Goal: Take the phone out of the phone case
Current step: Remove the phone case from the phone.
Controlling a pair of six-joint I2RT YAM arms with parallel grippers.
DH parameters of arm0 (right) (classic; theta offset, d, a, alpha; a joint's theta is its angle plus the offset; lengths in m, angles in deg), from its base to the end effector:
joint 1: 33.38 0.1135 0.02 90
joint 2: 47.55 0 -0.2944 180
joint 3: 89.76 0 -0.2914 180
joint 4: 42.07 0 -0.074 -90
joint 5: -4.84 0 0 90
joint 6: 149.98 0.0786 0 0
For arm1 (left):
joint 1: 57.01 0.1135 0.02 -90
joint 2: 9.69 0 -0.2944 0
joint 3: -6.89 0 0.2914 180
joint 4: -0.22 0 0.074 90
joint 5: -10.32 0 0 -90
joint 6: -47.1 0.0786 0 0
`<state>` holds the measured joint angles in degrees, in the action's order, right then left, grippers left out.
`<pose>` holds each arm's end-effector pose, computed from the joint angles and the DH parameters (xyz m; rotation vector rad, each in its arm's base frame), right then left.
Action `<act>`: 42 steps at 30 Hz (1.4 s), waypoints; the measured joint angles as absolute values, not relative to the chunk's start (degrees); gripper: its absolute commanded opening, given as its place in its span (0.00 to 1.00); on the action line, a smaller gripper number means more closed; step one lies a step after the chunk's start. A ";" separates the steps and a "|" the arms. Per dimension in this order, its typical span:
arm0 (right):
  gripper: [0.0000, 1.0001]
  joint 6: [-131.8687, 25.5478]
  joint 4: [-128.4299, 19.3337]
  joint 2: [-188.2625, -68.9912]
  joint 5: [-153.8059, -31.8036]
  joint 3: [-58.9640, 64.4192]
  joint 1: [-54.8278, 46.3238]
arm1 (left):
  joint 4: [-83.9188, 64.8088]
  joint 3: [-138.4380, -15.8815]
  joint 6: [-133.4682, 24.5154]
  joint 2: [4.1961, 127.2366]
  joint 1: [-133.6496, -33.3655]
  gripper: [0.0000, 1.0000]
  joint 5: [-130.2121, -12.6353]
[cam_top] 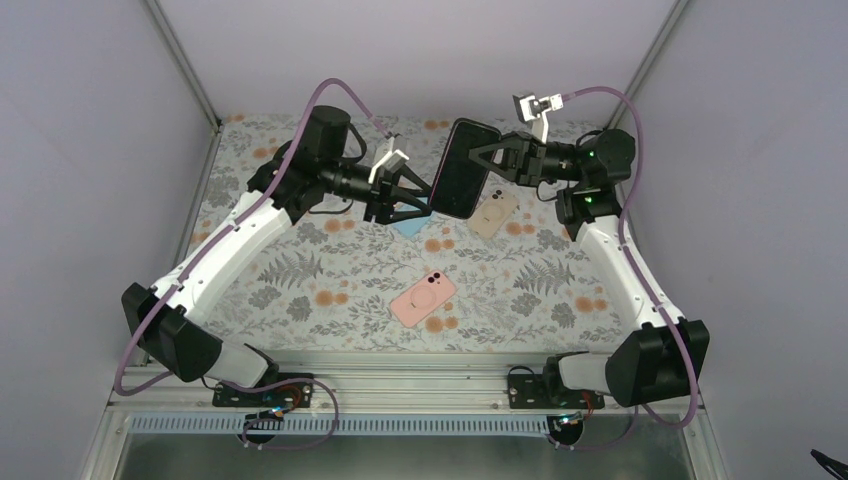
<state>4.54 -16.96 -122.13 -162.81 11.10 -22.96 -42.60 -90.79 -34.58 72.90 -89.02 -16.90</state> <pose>0.2921 0.1318 0.4654 -0.7920 1.5469 1.7149 0.2688 -0.2505 0.4301 1.3133 1.5432 -1.3712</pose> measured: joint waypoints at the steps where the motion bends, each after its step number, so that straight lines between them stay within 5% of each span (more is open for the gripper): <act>1: 0.04 4.82 -16.54 -122.15 -162.74 11.12 -22.96 | -42.49 -90.79 -34.58 72.90 -89.02 0.47 -17.10; 37: 0.04 13.80 -6.82 -123.03 -161.50 14.57 -23.71 | -36.63 -86.79 -39.56 73.36 -85.91 0.52 -18.23; 42: 0.04 13.80 -6.80 -123.03 -161.56 14.57 -23.71 | -35.60 -86.70 -40.61 73.49 -85.63 0.60 -17.08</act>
<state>13.80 -6.80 -123.03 -161.56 14.57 -23.71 -35.60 -86.70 -40.61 73.49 -85.63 -17.08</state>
